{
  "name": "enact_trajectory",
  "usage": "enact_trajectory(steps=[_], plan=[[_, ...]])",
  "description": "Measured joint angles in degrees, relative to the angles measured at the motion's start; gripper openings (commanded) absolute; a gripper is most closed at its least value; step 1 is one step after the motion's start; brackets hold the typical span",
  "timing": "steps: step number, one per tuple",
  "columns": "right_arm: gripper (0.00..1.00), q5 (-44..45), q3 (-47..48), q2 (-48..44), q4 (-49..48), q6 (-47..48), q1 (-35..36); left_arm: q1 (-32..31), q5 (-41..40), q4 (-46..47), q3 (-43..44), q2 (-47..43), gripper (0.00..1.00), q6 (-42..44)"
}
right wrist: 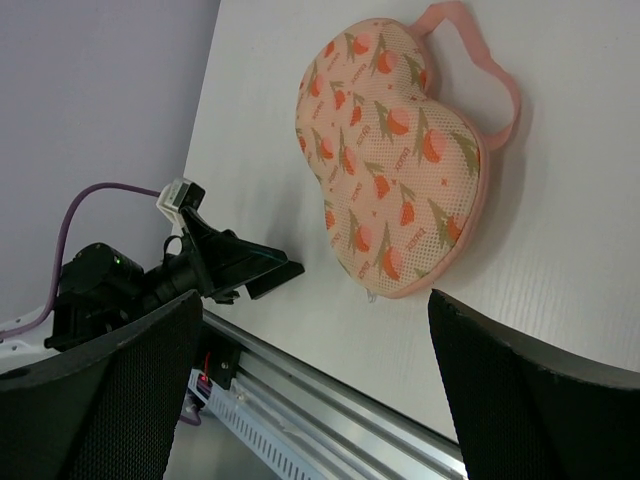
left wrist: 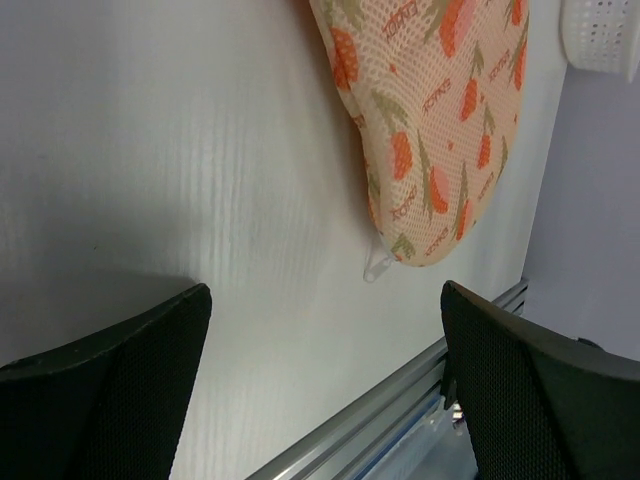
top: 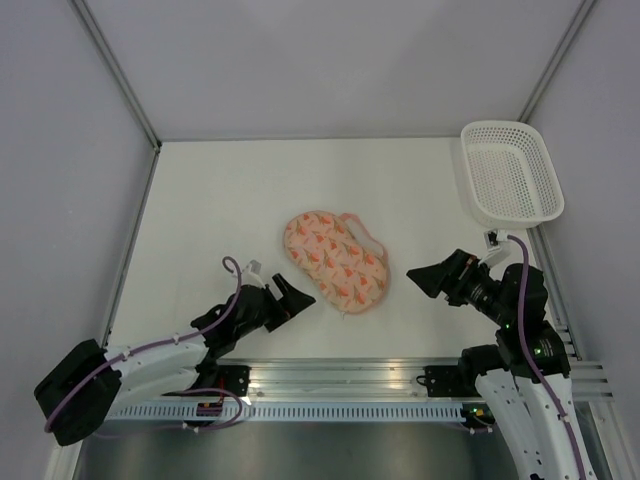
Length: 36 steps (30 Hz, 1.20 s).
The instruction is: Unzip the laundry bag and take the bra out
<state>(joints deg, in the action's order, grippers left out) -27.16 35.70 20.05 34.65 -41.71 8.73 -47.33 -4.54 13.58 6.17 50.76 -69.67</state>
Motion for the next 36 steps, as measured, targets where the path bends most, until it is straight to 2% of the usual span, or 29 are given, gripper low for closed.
enact_trajectory(steps=[15,20,21,24,25,27,28,33,36], plan=[[0.98,4.0,0.0,-0.1,4.9,2.4,0.0,-0.3,-1.0,20.1,15.1,34.8,0.98,-9.5],[0.98,5.0,-0.1,-0.1,6.6,3.1,0.0,-1.5,-0.4,26.5,17.7,41.6,0.93,-13.3],[0.98,5.2,-0.1,-0.1,6.8,3.2,0.0,-1.7,-0.3,27.4,17.9,42.4,0.9,-14.0],[0.98,5.3,-0.2,-0.1,7.0,3.6,0.0,-2.0,-0.1,28.0,17.9,43.9,0.57,-15.6],[0.98,5.3,-0.3,-0.1,7.0,3.7,0.0,-2.1,0.1,27.8,17.9,44.3,0.33,-15.9],[0.98,5.5,-0.6,-0.1,7.0,4.0,0.0,-2.2,0.2,27.2,17.6,45.5,0.07,-16.3],[0.98,5.6,-0.8,0.0,7.1,4.0,0.0,-2.2,0.3,27.3,17.3,46.0,0.02,-16.5],[0.98,5.4,-1.0,0.3,7.4,4.5,0.0,-2.3,0.4,28.1,16.9,46.0,0.02,-16.8],[0.96,3.2,-1.0,1.5,7.3,6.1,0.0,-2.5,0.0,25.4,17.0,44.0,0.02,-17.7]])
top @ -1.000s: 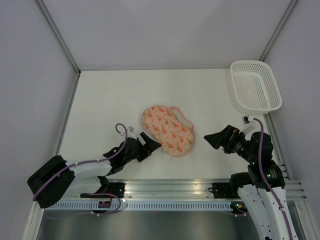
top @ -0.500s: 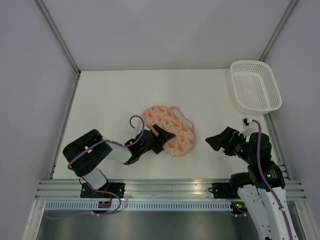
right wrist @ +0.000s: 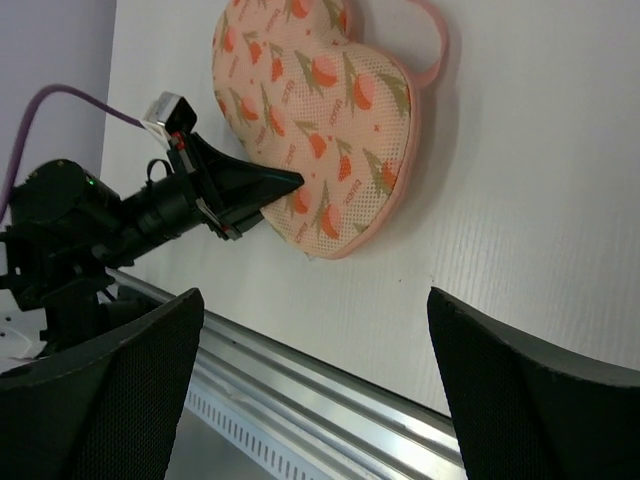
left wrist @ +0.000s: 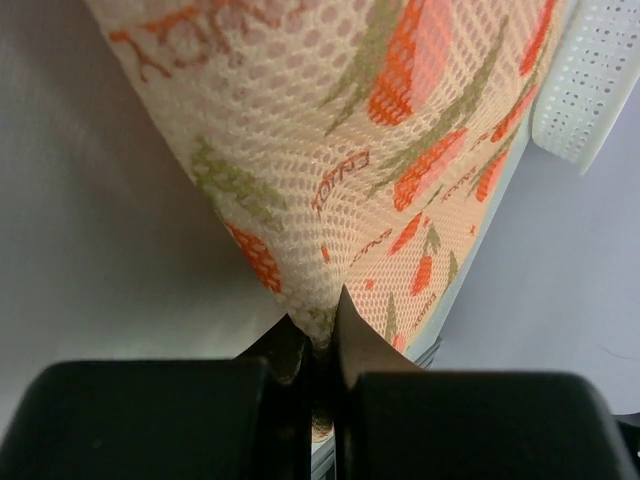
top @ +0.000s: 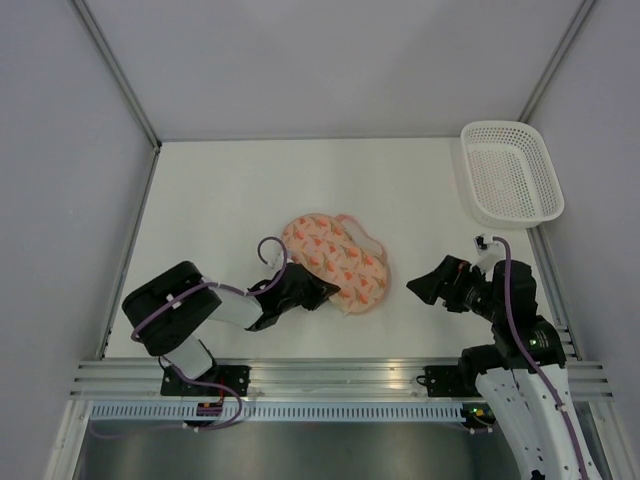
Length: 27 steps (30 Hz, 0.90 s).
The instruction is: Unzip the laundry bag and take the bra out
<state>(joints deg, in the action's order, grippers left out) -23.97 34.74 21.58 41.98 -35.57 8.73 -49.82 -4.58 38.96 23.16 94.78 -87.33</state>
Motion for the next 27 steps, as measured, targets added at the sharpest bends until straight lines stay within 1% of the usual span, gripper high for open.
enact_trajectory(steps=[2,6,8,12,15,22,27], plan=[[0.96,-1.5,0.0,1.7,0.2,1.8,0.0,-0.6,-1.3,-6.6,1.3,-3.4,0.02,-0.6],[0.95,-1.7,0.9,4.9,3.2,6.2,0.0,-1.5,-5.2,-21.3,8.5,-10.0,0.02,-1.4],[0.94,-1.7,2.2,5.6,3.7,7.6,0.0,-1.6,-7.2,-25.8,12.4,-12.7,0.02,-1.6],[0.93,-2.1,5.4,7.8,2.8,9.3,0.0,-1.7,-9.4,-31.8,18.7,-14.8,0.02,-2.0],[0.94,-2.9,8.4,11.9,2.7,11.0,0.0,-1.7,-10.5,-35.4,21.9,-14.8,0.02,-2.5],[0.96,-3.1,20.9,24.8,1.8,15.5,1.0,-1.7,-12.0,-42.6,23.6,-14.8,0.02,-4.5],[0.96,-1.7,26.0,31.1,-0.7,17.1,3.8,-1.6,-12.6,-46.4,24.4,-14.7,0.02,-6.5]])
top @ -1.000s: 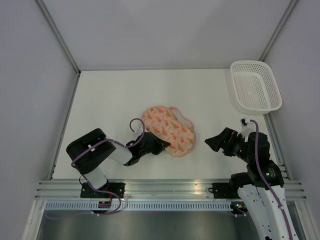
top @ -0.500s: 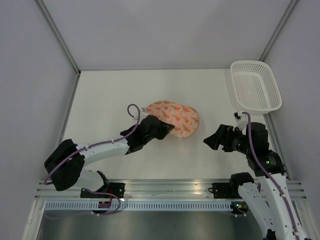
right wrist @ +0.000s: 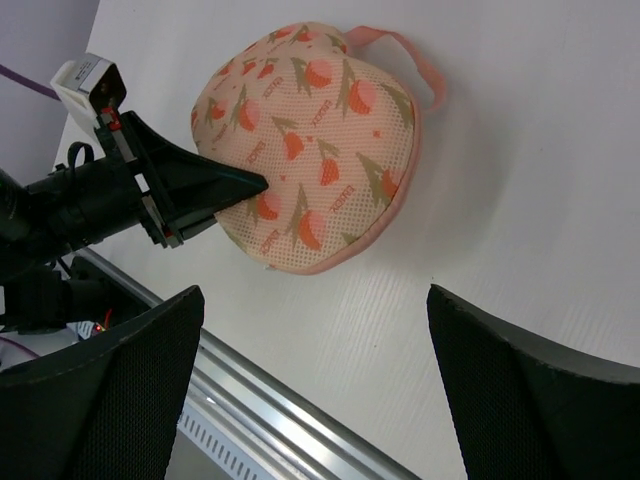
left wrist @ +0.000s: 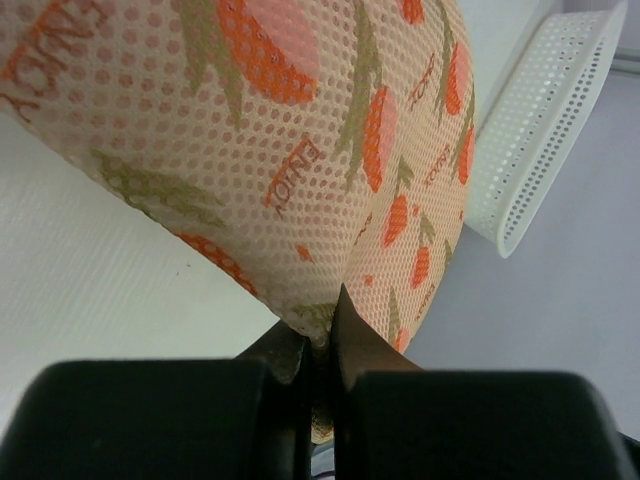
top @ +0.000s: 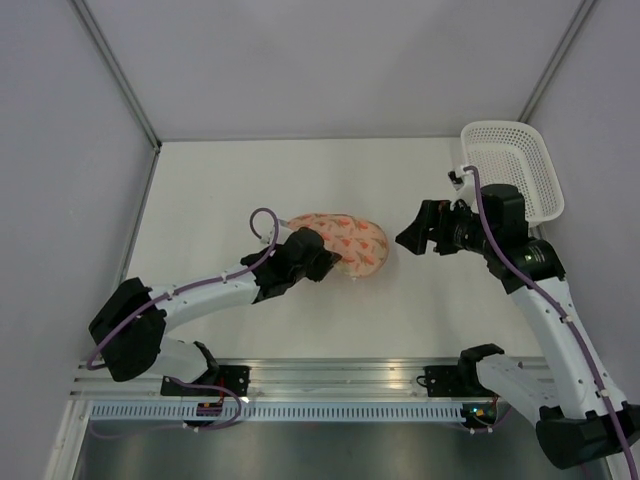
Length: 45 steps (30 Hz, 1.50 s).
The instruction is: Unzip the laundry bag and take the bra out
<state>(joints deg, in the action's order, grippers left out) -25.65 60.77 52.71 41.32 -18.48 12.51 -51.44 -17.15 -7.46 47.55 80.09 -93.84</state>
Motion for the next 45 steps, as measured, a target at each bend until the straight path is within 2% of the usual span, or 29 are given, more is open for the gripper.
enact_trajectory(steps=[5,9,13,18,19,25,28,33,38,45], plan=[[0.96,6.8,5.2,7.2,-0.9,1.4,6.7,1.0,-0.5,-5.4,4.7,1.1,0.02,-3.7],[0.97,16.8,10.3,13.4,-1.3,2.6,16.2,3.5,0.3,-8.4,9.8,2.2,0.02,-7.1],[0.93,26.5,10.8,15.0,-1.9,2.7,25.0,7.9,2.4,-10.0,10.6,2.2,0.02,-10.3],[0.85,37.6,7.6,15.7,-5.9,1.0,33.4,13.3,6.3,-11.5,8.3,2.2,0.02,-14.0],[0.79,38.9,6.5,16.0,-6.8,0.7,34.5,14.0,7.1,-12.0,7.8,2.2,0.02,-14.6],[0.65,45.9,-2.2,17.6,-13.8,-4.1,41.1,15.1,10.1,-13.1,5.4,1.7,0.02,-16.2],[0.64,48.0,-5.3,17.6,-18.0,-6.5,44.5,15.3,11.3,-13.0,4.5,1.1,0.02,-16.6],[0.61,49.3,-8.8,18.4,-26.3,-9.9,48.2,15.4,13.0,-12.1,2.6,0.1,0.02,-17.4],[0.57,49.8,-11.9,20.2,-34.1,-12.7,48.9,15.4,14.7,-10.3,0.1,-0.6,0.02,-17.8],[0.55,52.4,-12.2,21.9,-37.9,-13.7,49.2,15.5,16.4,-8.6,-1.1,-1.9,0.02,-18.2]])
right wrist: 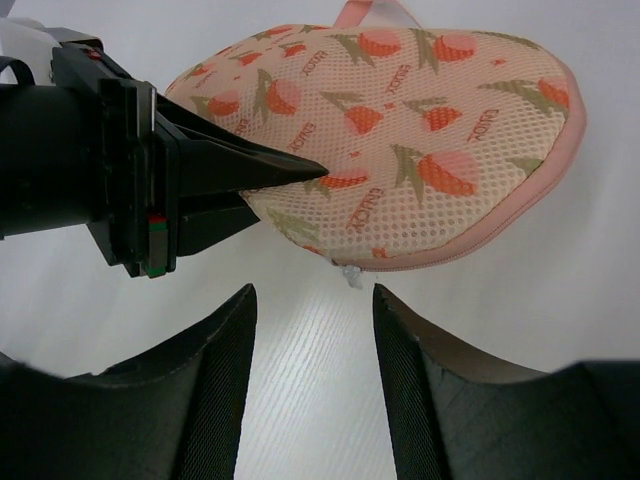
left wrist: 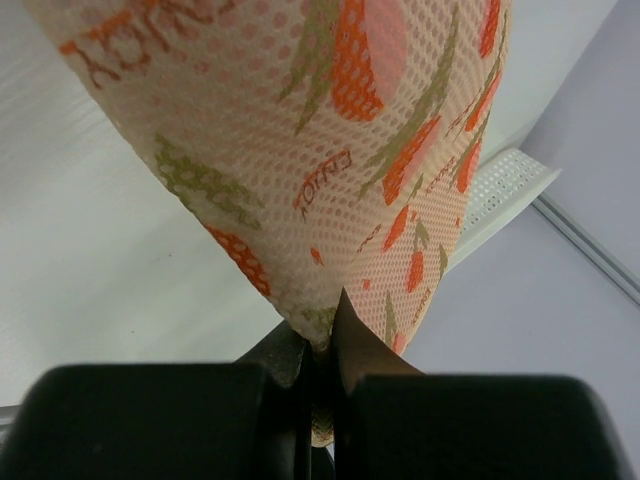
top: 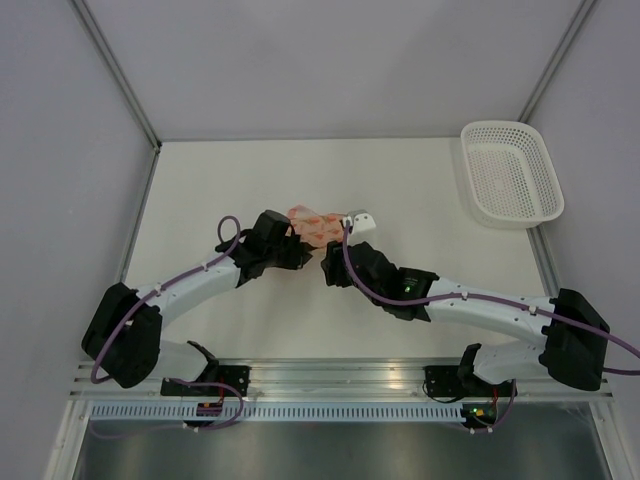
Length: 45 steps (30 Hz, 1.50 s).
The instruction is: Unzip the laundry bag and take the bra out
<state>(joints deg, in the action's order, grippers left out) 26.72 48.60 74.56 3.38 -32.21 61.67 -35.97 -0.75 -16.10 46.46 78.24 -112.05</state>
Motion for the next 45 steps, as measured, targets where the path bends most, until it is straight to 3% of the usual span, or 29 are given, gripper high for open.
enact_trajectory(steps=[20,23,27,31,36,45], plan=[[0.5,5.1,-4.7,1.2,-4.2,1.0,0.5,0.9,4.0,3.0,-1.4,-0.1,0.02,-0.5],[0.45,5.0,-4.1,2.6,-4.8,2.0,0.5,0.9,4.2,3.1,-2.3,-0.2,0.02,-0.5],[0.29,4.8,-3.0,4.2,-5.8,2.7,0.5,1.0,4.3,3.4,-2.8,-0.2,0.02,-0.5],[0.25,4.7,-2.6,4.9,-6.4,3.1,0.5,1.2,4.3,4.2,-2.8,-0.2,0.02,-0.6],[0.0,4.6,-2.5,5.0,-6.4,3.5,0.5,1.2,4.4,4.5,-2.8,-0.4,0.02,-0.6],[0.0,4.8,-2.5,3.8,-4.5,2.9,0.6,1.3,4.4,5.7,-4.0,-1.3,0.02,-0.6]])
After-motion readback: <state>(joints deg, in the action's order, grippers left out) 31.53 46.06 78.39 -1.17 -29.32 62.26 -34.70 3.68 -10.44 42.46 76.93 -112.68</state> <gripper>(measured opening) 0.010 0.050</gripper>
